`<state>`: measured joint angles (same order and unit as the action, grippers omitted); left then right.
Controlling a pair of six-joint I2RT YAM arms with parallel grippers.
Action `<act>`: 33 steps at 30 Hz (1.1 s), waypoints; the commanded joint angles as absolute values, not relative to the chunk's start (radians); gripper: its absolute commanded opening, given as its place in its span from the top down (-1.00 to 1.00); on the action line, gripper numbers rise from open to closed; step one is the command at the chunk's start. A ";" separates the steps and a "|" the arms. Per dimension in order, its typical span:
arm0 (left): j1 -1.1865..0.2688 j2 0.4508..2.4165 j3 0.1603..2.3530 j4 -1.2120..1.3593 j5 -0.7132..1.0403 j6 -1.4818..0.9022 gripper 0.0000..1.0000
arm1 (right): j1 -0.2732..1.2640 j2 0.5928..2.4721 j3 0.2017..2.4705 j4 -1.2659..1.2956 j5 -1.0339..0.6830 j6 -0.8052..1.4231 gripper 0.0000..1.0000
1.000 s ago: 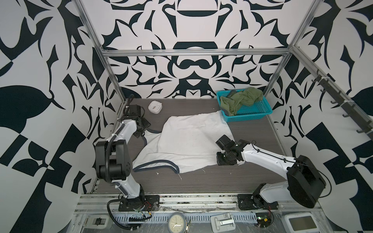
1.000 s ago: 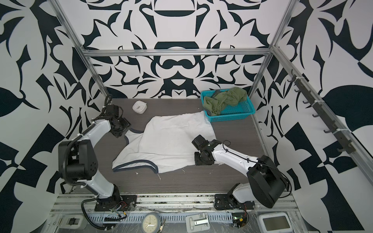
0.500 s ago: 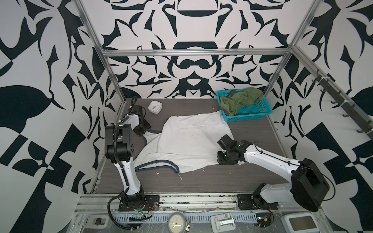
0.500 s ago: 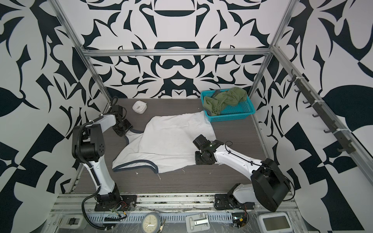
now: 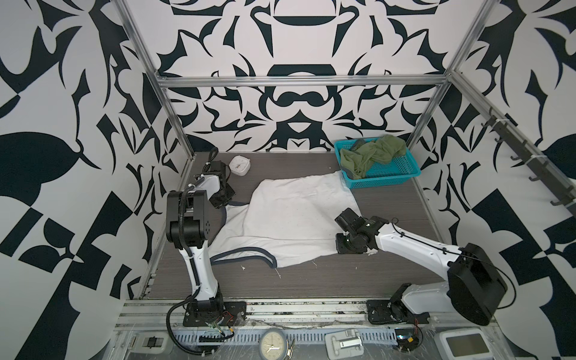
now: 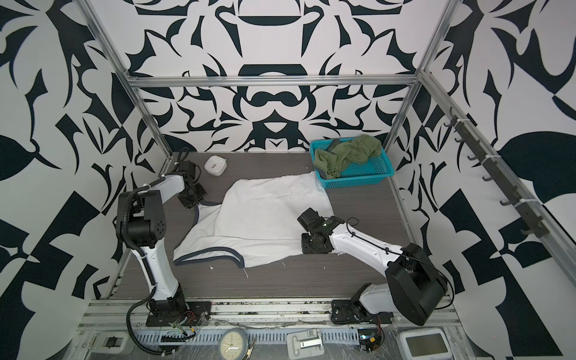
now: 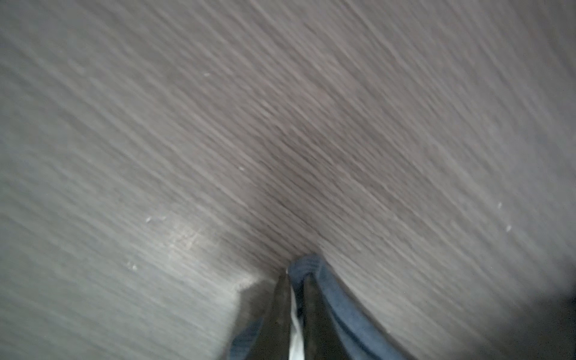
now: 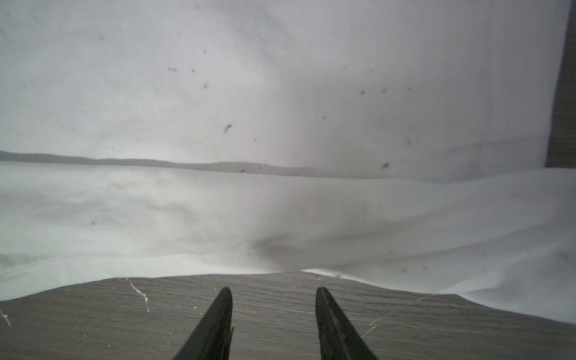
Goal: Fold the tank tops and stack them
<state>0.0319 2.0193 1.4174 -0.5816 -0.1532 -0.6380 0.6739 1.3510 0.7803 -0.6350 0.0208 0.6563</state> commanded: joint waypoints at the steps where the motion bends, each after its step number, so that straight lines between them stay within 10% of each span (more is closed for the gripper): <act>1: 0.069 2.043 1.450 -0.620 -0.204 -0.659 1.00 | 0.675 1.332 0.765 -0.643 0.042 0.679 0.08; 20: 0.212 2.131 1.744 -0.739 -0.283 -0.641 1.00 | 0.635 1.289 0.884 -0.669 0.114 0.609 0.04; 27: 0.193 2.115 1.841 -0.909 -0.273 -0.615 -0.36 | 0.538 1.394 0.975 -0.638 0.094 0.546 0.02; 33: 0.067 1.728 1.515 -0.872 -0.241 -0.654 -0.61 | 0.493 1.462 1.013 -0.646 0.082 0.528 0.02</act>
<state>0.1474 1.9350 1.6218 -0.8215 -0.2546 -0.6319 0.4999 1.4593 0.9760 -0.6334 0.0731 0.5564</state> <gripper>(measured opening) 0.805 0.491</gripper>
